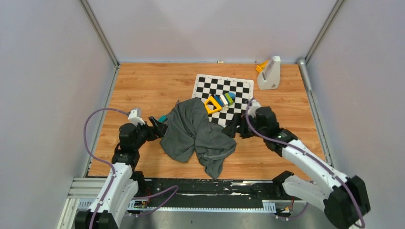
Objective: Remove the brooch from the garment
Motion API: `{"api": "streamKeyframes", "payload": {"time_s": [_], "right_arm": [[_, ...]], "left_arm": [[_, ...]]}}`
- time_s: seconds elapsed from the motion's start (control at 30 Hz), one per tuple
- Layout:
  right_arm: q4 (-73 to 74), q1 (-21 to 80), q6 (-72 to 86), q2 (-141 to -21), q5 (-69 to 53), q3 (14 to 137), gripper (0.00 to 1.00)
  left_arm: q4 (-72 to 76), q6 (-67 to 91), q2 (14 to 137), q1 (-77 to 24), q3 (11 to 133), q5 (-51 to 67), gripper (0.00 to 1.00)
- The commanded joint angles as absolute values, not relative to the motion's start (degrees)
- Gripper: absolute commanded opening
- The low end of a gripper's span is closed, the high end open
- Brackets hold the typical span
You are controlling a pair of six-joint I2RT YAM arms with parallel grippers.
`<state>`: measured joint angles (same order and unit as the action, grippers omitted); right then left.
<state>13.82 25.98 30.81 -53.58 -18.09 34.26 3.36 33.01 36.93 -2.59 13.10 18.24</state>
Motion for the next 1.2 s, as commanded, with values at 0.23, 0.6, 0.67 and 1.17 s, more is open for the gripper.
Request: {"api": "streamKeyframes", "payload": {"time_s": [0.23, 0.6, 0.67, 1.17], "right_arm": [[16.5, 53.8, 28.4, -82.5, 6.4, 50.9, 0.81], [24.2, 61.1, 30.3, -99.4, 17.4, 62.9, 0.26], [24.5, 61.1, 30.1, -97.1, 17.9, 62.8, 0.06], [28.0, 44.4, 25.3, -63.0, 8.4, 62.3, 0.00]], "left_arm": [[6.5, 32.5, 37.3, -2.5, 13.9, 19.5, 0.92], [7.2, 32.9, 38.7, -2.5, 13.8, 20.1, 0.91], [7.6, 33.0, 39.1, -2.5, 13.8, 20.6, 0.90], [6.6, 28.2, 41.8, -15.0, 17.3, 14.2, 0.84]]}}
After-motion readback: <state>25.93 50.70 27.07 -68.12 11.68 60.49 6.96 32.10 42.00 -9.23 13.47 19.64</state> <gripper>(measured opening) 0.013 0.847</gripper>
